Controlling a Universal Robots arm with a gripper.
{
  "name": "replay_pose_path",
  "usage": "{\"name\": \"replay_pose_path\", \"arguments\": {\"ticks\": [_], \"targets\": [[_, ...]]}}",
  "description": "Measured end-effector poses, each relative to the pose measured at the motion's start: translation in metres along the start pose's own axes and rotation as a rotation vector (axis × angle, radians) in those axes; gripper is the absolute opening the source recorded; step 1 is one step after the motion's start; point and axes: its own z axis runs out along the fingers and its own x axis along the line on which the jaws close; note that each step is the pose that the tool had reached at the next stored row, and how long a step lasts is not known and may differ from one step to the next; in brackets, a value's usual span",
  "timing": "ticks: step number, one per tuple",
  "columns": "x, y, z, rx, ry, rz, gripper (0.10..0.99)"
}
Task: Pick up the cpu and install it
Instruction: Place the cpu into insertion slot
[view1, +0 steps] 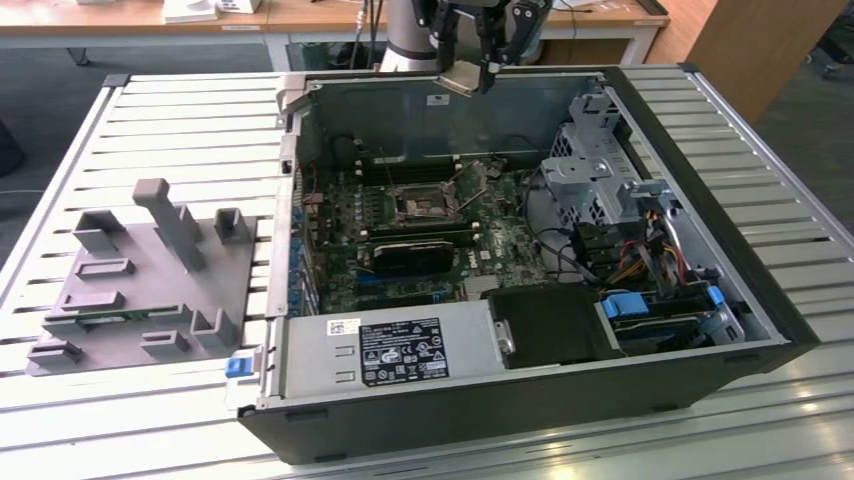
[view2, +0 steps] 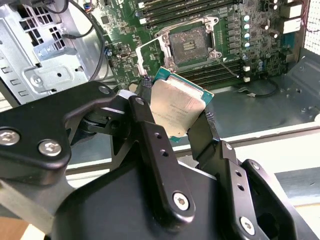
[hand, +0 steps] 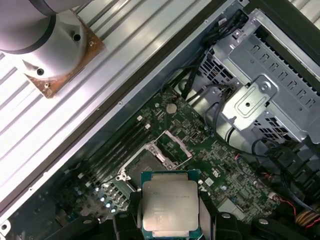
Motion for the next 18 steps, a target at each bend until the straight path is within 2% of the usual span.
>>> {"name": "replay_pose_path", "arguments": {"ticks": [3, 7, 13, 18], "targets": [[0.0001, 0.0001, 0.0005, 0.002, -0.0034, 0.008, 0.541], [0.0001, 0.0001, 0.0013, 0.012, -0.0132, 0.008, 0.541], [0.0017, -0.0016, 0.0018, 0.014, -0.0161, 0.020, 0.541], [0.0025, -0.0023, 0.0025, 0.014, -0.0201, 0.073, 0.541]]}}
